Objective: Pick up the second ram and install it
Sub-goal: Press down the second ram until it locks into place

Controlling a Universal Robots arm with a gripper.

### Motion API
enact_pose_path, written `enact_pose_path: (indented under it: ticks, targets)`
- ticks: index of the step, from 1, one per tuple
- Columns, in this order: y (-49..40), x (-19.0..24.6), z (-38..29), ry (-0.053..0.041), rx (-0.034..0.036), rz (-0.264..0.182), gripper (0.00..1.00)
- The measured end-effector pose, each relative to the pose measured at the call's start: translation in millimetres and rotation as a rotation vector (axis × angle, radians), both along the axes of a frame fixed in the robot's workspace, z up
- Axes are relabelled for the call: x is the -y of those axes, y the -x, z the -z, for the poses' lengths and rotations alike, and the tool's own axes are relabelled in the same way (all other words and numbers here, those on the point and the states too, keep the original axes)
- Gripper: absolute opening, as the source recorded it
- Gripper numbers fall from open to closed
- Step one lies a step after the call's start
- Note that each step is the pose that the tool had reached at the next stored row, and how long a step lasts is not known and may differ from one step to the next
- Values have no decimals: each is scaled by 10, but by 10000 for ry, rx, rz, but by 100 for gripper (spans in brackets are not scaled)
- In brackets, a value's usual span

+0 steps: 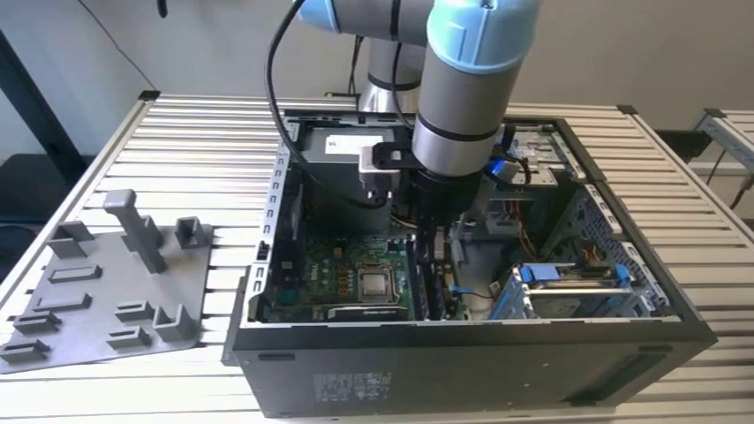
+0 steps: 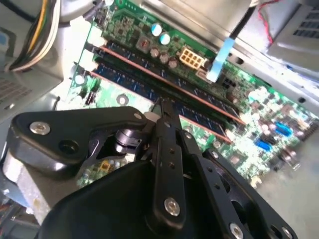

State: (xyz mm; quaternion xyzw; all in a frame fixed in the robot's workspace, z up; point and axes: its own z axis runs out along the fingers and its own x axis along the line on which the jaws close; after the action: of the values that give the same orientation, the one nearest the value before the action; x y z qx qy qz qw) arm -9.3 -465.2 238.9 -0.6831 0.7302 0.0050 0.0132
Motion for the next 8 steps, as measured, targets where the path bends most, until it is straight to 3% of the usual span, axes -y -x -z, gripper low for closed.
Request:
enact_pose_path:
  ticks: [8]
  targets:
    - [0, 0, -212, 2, 0, 0, 11]
